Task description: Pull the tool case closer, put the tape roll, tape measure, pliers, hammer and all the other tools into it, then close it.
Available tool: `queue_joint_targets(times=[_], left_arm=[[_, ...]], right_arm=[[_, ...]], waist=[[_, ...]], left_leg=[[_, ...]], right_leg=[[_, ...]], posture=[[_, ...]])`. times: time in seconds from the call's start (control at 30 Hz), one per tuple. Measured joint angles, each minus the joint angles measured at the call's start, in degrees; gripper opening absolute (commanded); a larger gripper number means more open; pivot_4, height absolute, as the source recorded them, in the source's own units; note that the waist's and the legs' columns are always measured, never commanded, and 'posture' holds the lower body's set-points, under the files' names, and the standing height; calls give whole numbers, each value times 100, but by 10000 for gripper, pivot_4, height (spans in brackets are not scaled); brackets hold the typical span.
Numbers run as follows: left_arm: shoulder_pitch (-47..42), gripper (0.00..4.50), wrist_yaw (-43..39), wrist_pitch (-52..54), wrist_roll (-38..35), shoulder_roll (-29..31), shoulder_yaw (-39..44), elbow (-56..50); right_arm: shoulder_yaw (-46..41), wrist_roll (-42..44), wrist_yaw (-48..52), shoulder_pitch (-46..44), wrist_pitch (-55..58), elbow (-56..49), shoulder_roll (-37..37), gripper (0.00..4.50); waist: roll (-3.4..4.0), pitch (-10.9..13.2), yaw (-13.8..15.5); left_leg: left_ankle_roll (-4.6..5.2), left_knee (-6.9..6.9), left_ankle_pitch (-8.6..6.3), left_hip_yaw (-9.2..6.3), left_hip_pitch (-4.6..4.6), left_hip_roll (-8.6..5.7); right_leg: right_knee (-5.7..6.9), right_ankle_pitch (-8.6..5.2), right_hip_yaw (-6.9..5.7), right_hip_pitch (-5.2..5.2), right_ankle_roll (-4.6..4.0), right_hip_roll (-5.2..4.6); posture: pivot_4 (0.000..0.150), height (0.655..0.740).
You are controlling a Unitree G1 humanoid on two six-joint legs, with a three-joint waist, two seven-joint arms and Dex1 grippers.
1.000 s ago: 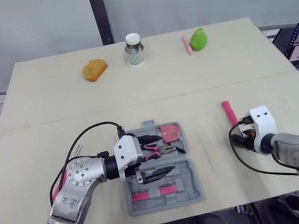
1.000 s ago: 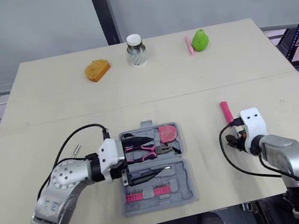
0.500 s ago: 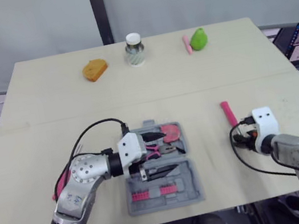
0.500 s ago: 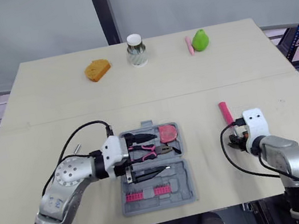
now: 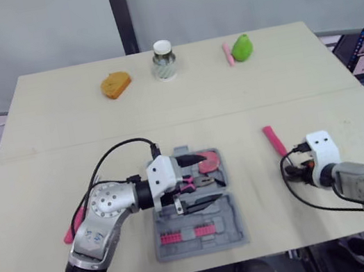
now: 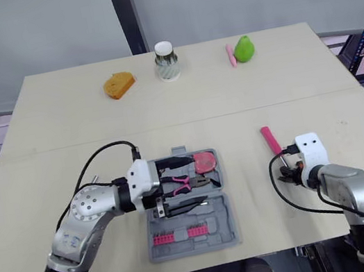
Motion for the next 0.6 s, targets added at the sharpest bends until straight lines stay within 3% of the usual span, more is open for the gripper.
queue_joint_targets(times=[0.07,0.27,0.6], left_arm=[[-25,45000,9,24,0,-20,0,8],[-154,45000,22,28,1,-60,0,98],[-207,45000,37,28,7,-99,2,193]], right_arm=[[-1,1,4,-6,0,11,0,27089],[19,79,71,-24,-9,15,-10,322],[163,70,124,-21,-105,23,-122,322]], waist=[[-1,0,0],[-3,-2,7],[-7,-4,-1]], left_leg=[[0,1,0,0,0,0],[0,6,0,-2,0,-1],[0,6,0,-6,0,-1]], right_leg=[[0,0,0,0,0,0],[0,0,0,4,0,-1],[0,0,-4,6,0,0]], posture=[[1500,7400],[1500,7400],[1500,7400]])
